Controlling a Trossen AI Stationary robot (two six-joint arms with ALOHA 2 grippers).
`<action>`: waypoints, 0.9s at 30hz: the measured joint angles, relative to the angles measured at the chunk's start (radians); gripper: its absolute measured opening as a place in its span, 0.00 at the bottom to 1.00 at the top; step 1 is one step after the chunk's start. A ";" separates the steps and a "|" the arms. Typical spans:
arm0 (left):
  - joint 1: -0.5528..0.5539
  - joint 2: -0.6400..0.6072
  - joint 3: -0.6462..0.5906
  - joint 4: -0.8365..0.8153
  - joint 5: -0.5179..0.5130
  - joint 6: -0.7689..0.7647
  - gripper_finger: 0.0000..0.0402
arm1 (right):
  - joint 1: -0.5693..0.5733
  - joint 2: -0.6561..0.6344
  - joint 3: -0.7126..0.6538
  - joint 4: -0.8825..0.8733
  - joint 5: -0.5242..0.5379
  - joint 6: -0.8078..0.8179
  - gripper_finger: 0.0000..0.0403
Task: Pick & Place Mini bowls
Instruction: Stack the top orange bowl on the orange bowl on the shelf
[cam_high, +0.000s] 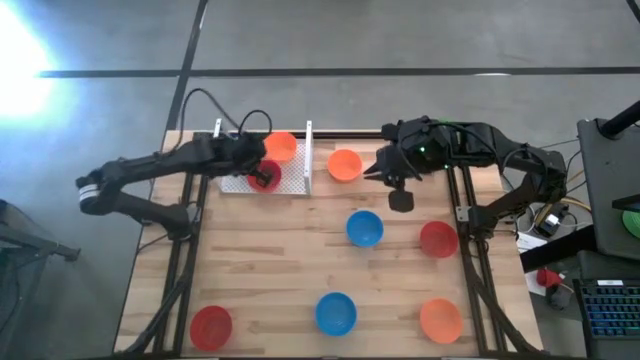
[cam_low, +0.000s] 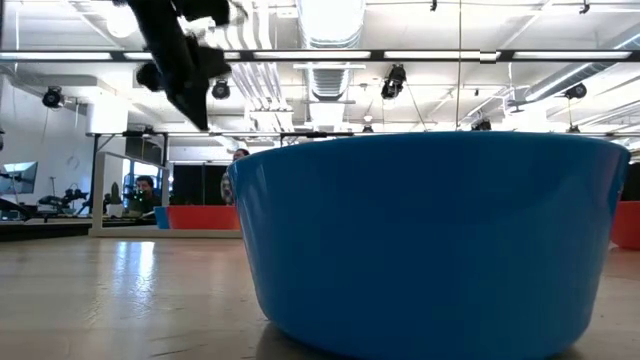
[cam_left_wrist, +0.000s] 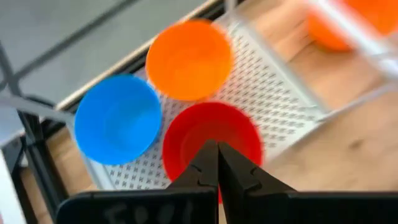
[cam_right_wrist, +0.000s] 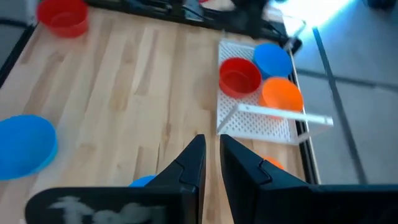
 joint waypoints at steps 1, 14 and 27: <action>-0.026 -0.025 0.000 0.005 -0.008 0.000 0.00 | -0.013 0.000 -0.006 -0.001 0.001 0.027 0.11; -0.361 -0.200 0.000 0.119 -0.139 0.003 0.00 | -0.261 0.000 -0.219 0.053 -0.002 0.449 0.11; -0.407 -0.205 -0.001 0.154 -0.164 0.003 0.00 | -0.394 0.002 -0.411 0.210 -0.003 0.631 0.11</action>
